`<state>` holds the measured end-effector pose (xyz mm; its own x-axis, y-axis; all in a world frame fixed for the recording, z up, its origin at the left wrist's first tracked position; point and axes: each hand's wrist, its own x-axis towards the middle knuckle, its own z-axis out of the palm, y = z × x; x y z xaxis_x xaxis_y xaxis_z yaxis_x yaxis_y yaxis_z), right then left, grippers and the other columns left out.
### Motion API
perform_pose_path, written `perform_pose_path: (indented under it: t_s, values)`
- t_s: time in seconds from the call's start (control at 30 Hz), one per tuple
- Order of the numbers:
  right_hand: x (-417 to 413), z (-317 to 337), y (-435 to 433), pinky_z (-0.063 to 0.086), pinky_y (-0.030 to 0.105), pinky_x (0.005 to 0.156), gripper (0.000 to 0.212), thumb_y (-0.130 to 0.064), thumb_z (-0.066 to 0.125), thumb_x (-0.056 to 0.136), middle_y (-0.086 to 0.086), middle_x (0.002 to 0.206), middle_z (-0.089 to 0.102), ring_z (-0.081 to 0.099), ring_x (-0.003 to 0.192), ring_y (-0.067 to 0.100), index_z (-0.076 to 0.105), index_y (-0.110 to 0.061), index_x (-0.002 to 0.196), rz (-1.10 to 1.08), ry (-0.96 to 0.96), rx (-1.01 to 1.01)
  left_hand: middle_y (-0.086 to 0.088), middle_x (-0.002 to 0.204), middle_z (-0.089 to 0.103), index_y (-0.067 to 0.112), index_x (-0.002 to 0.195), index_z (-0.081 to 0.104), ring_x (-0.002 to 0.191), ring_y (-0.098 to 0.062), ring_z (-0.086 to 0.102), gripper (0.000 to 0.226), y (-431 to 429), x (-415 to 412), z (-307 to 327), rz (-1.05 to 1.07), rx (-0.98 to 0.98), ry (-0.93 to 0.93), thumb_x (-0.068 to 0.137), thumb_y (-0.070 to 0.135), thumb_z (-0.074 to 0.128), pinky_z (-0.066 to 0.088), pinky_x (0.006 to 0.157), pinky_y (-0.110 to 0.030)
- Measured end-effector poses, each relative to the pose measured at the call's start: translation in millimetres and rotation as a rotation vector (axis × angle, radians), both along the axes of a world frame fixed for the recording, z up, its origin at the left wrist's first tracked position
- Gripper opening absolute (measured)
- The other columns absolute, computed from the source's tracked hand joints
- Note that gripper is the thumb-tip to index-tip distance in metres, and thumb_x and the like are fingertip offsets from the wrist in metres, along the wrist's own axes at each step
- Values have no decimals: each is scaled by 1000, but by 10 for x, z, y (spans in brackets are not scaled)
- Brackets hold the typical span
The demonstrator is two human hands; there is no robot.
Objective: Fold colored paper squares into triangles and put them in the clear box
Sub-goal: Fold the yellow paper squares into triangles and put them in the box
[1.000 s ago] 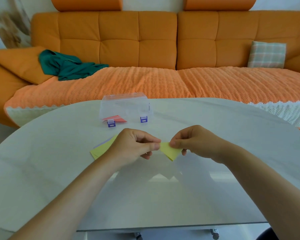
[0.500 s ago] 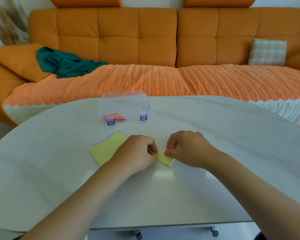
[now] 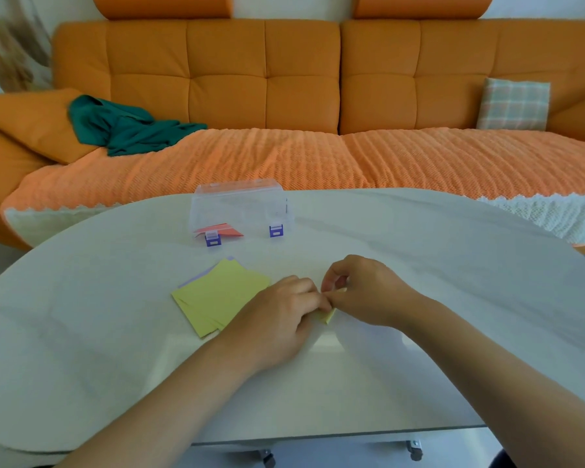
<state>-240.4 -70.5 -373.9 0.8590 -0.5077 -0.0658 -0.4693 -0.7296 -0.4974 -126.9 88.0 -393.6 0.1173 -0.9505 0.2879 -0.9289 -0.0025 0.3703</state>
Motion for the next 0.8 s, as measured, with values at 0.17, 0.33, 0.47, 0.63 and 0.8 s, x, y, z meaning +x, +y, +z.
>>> perform_pose_path:
  t_s: [0.17, 0.33, 0.47, 0.63, 0.8]
  values:
    - [-84, 43, -145, 41, 14, 67, 15, -46, 80, 74, -14, 95, 62, 59, 78, 1, 70, -45, 84, 5, 0, 114, 5, 99, 53, 25, 124, 66, 94, -13, 44, 46, 17, -83, 27, 22, 52, -55, 86, 14, 42, 47, 80, -37]
    - [-71, 34, -177, 40, 13, 64, 21, -41, 82, 74, -14, 95, 61, 59, 77, 3, 70, -43, 92, -6, 13, 127, 8, 106, 49, 28, 127, 61, 99, -12, 40, 48, 28, -118, 24, 30, 88, -89, 85, 19, 39, 48, 82, -39]
    - [-49, 31, -196, 42, 14, 64, 21, -36, 83, 75, -12, 92, 63, 59, 76, 5, 71, -40, 93, -7, 24, 135, 10, 108, 48, 29, 125, 60, 100, -11, 37, 48, 34, -129, 15, 37, 96, -113, 83, 22, 38, 47, 84, -36]
    - [-31, 23, -274, 39, 4, 52, 21, -21, 75, 82, -13, 80, 64, 58, 68, 3, 71, -41, 78, -44, -13, 127, 10, 111, 48, 29, 125, 59, 101, -10, 36, 48, 28, -140, 20, 42, 108, -110, 82, 25, 38, 45, 87, -34]
    - [-48, 6, -340, 39, 8, 54, 29, -17, 66, 89, -13, 77, 65, 60, 70, 6, 72, -42, 75, -97, -44, 104, 11, 112, 48, 28, 127, 59, 102, -9, 36, 50, 32, -156, 17, 47, 109, -101, 82, 27, 36, 44, 88, -34]
